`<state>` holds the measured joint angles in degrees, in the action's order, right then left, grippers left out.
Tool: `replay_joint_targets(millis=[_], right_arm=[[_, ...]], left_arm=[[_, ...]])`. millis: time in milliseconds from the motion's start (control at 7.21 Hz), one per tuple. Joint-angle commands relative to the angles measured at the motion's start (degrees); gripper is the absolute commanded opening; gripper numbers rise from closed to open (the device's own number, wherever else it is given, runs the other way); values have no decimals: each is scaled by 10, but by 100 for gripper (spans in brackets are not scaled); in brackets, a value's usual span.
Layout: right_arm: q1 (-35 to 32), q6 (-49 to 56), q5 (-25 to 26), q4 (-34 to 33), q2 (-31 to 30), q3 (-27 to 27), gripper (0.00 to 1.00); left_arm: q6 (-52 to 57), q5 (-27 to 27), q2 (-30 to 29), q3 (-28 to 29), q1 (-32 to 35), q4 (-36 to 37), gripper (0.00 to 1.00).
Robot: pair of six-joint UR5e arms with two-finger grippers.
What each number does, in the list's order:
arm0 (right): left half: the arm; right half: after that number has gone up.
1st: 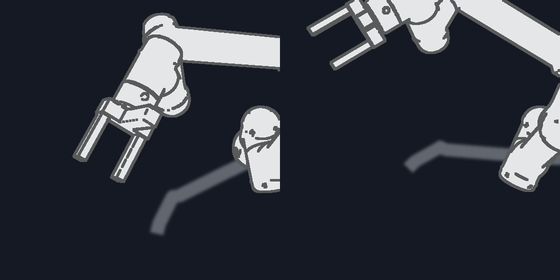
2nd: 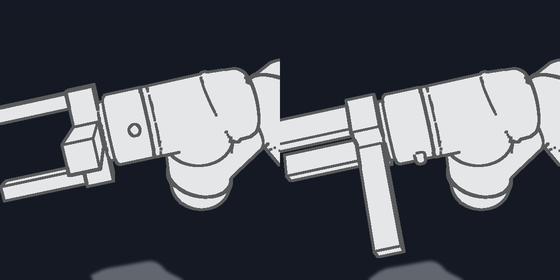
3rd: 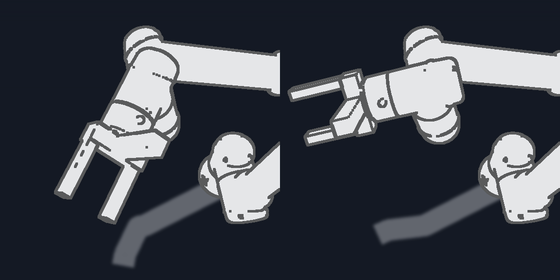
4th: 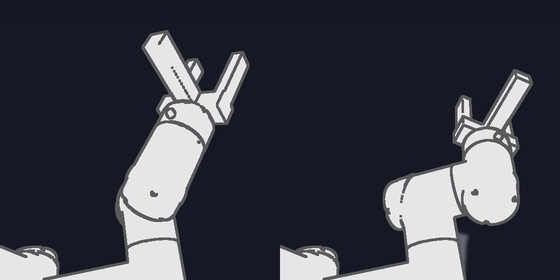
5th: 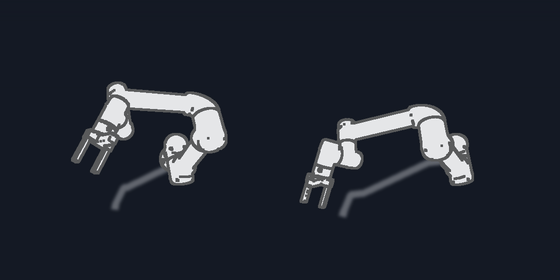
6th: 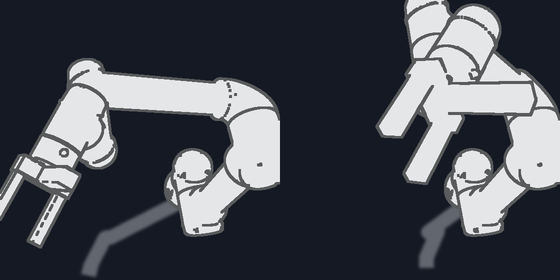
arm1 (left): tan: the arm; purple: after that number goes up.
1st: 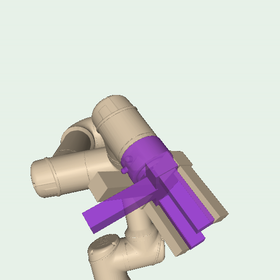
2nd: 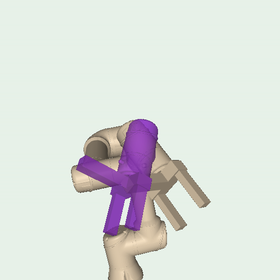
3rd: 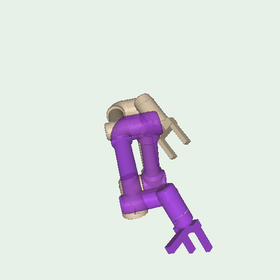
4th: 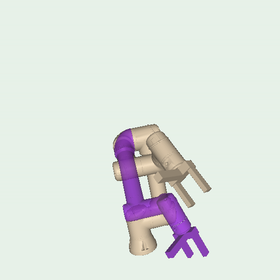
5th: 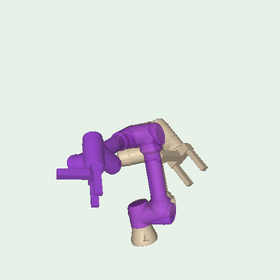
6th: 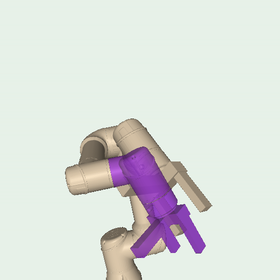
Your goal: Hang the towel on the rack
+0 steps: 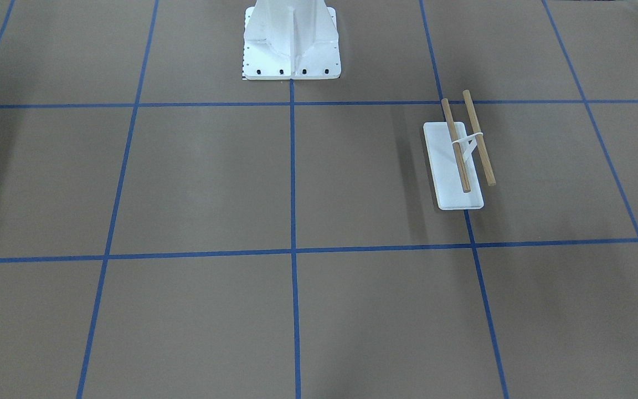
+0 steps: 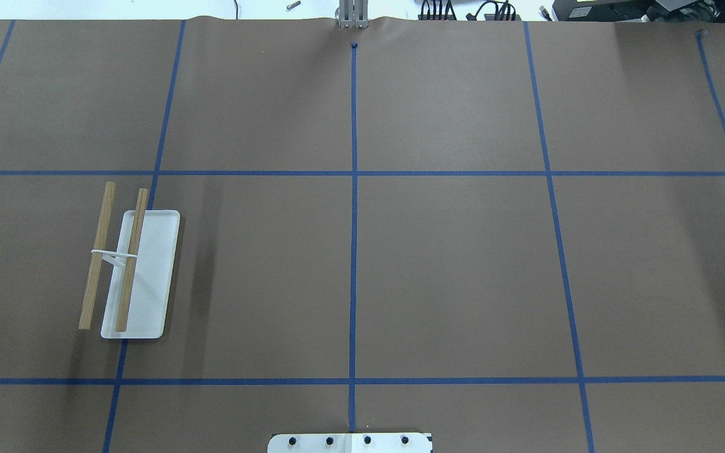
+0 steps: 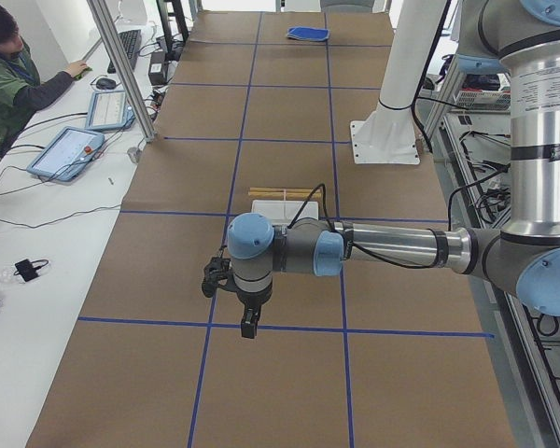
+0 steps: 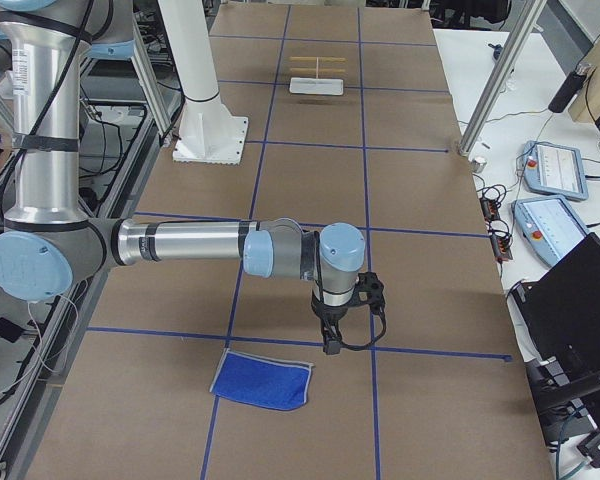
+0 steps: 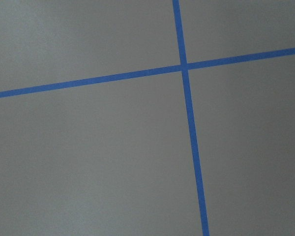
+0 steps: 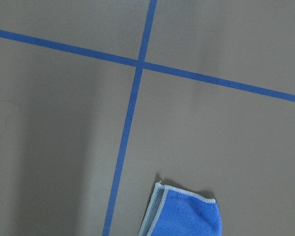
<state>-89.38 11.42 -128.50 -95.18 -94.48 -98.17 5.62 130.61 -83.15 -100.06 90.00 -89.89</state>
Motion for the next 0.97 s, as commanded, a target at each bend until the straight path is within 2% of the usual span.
replay_joint_targets(millis=[0,693,832], right_arm=[[0,0,0,0,1,0,100],[2,-2,-5,10,4,-23,100],[3,-6,-13,73,0,-22,100]], left_arm=[[0,0,0,0,0,0,99],[2,-7,-9,-24,0,0,99],[0,-6,-10,-38,0,-1,99]])
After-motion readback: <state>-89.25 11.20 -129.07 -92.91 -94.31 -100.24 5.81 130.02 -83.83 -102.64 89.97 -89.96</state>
